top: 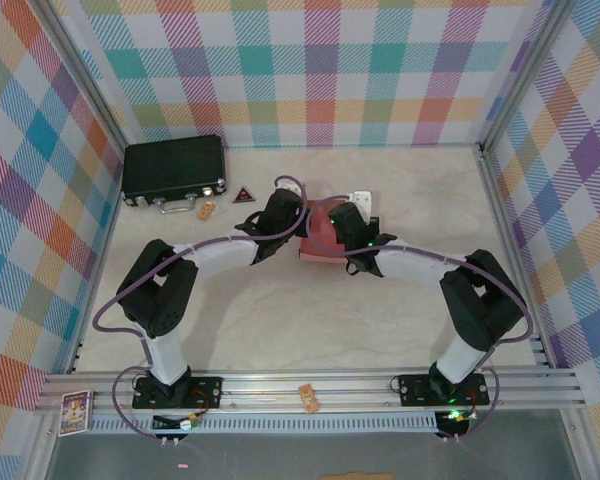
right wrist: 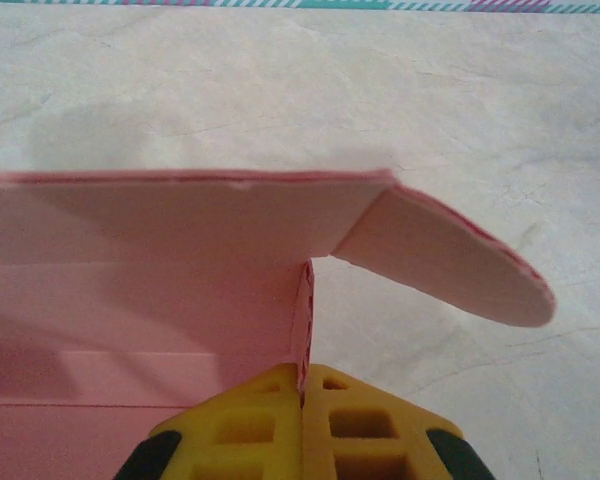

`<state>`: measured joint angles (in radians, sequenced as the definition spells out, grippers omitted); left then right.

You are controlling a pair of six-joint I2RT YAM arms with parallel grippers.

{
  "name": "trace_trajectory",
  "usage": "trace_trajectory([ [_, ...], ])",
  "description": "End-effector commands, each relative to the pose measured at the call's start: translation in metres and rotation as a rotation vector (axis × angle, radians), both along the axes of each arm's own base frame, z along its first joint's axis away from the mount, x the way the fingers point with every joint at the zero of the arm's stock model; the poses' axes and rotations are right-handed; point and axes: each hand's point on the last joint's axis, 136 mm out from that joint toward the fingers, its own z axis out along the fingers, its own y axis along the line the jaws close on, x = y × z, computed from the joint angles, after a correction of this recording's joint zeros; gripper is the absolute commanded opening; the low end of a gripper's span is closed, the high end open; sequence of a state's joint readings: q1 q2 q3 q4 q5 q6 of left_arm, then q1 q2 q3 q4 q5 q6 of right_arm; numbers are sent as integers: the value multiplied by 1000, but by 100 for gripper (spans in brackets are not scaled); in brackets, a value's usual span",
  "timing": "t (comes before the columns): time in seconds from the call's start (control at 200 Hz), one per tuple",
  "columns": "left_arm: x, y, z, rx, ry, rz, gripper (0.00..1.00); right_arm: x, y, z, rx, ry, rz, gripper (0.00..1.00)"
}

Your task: Fold the paper box

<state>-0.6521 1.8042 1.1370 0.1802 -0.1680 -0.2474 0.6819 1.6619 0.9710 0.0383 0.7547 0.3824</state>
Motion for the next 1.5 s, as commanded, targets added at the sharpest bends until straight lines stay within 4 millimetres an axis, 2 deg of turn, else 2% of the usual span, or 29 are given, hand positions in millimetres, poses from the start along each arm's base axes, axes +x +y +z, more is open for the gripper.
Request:
trace_trajectory([
  [0.0,-15,-11,5,-67,10,-47,0,-6,-6,-14,-46,36,-47,0],
  [0.595,-38,-19,-2,-85,-67,-56,0,-29,-9,-22,-64,-58,-125,0],
  [1.055,-56,-21,4,-97,-150,-85,2,-43,-21,-33,-38,-71,-154,0],
  [1.295,-65,-24,1,-77,-184,-101,3,-51,-28,-38,-26,-70,-161,0],
  [1.495,-74,-27,-9,-44,-190,-106,6,-58,-34,-44,-10,-66,-175,1],
])
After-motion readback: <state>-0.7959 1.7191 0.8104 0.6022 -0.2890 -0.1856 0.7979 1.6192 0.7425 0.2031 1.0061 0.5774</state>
